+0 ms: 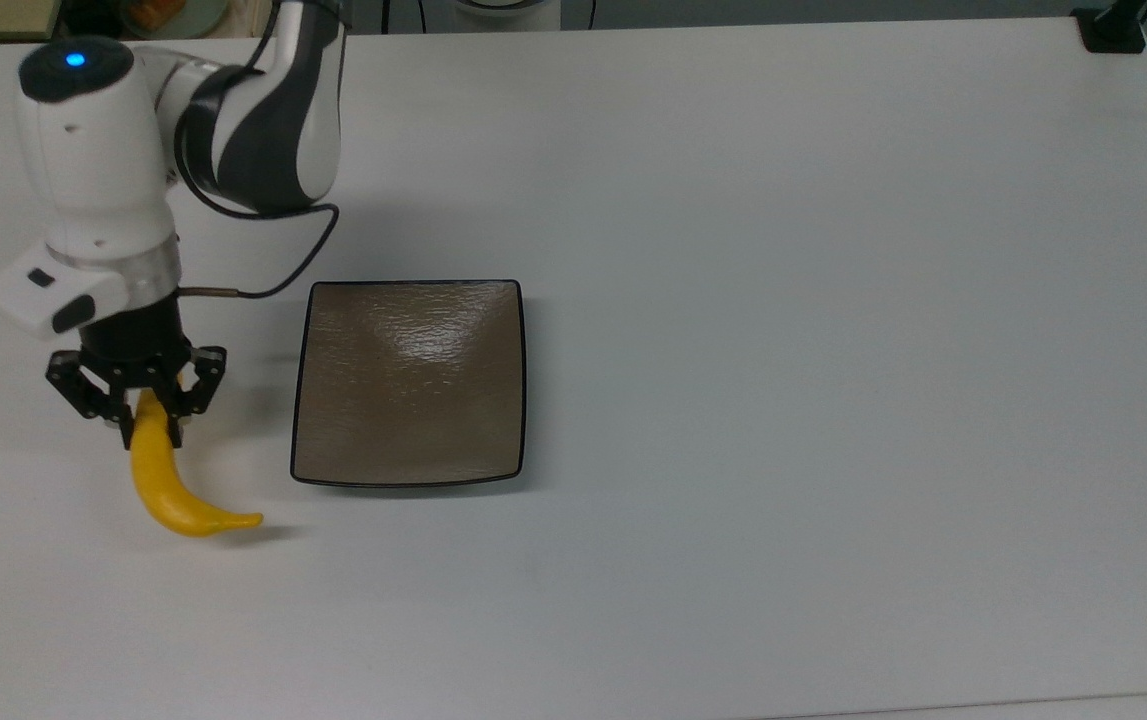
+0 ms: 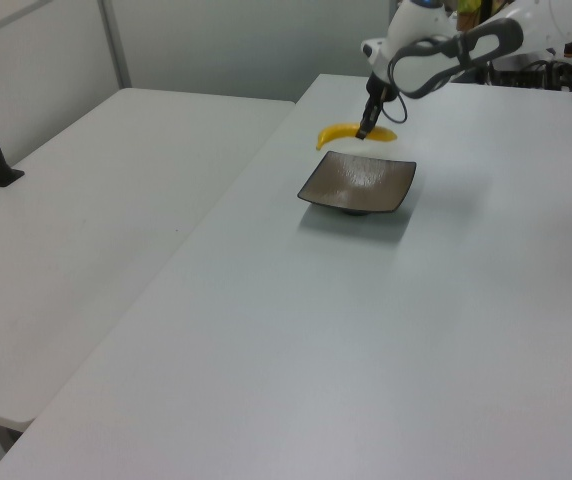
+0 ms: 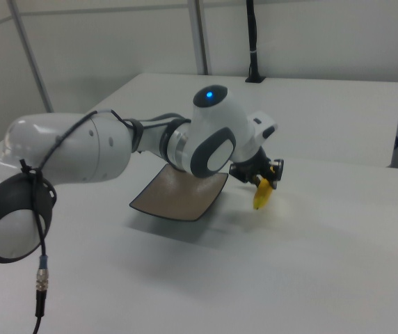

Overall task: Bananas placed on a ceramic plate
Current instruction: 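Lift the banana and carry it over the brown plate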

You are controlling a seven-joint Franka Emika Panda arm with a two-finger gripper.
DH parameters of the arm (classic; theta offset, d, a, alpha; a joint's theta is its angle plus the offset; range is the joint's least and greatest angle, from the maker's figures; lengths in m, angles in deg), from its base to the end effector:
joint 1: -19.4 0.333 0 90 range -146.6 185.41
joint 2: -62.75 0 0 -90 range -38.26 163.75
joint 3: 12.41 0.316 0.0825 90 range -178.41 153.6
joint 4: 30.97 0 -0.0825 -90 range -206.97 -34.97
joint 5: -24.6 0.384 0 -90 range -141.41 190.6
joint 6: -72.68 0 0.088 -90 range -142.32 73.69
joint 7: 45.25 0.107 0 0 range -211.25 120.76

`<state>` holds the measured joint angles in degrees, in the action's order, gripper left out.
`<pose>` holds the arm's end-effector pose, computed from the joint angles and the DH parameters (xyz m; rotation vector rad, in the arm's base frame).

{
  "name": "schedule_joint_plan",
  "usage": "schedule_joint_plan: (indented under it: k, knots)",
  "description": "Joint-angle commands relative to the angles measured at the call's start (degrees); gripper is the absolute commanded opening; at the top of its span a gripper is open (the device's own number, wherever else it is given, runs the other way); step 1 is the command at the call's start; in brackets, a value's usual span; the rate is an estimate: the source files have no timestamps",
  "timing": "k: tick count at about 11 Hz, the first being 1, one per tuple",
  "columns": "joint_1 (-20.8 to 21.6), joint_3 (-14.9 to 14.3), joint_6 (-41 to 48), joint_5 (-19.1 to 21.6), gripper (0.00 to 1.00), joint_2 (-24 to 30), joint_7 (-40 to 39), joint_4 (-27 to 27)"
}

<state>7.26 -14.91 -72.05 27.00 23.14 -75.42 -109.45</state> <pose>0.7463 -0.1866 0.3600 2.8776 0.3750 0.6400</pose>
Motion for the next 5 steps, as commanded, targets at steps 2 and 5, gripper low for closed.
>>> schedule_joint_plan:
  k: [2,5]
  knots:
    - [-1.1,0.6,5.7,0.9,0.00,10.6,-1.0,-6.1]
    - [0.5,0.6,16.6,2.2,0.00,16.6,-0.9,-6.6]
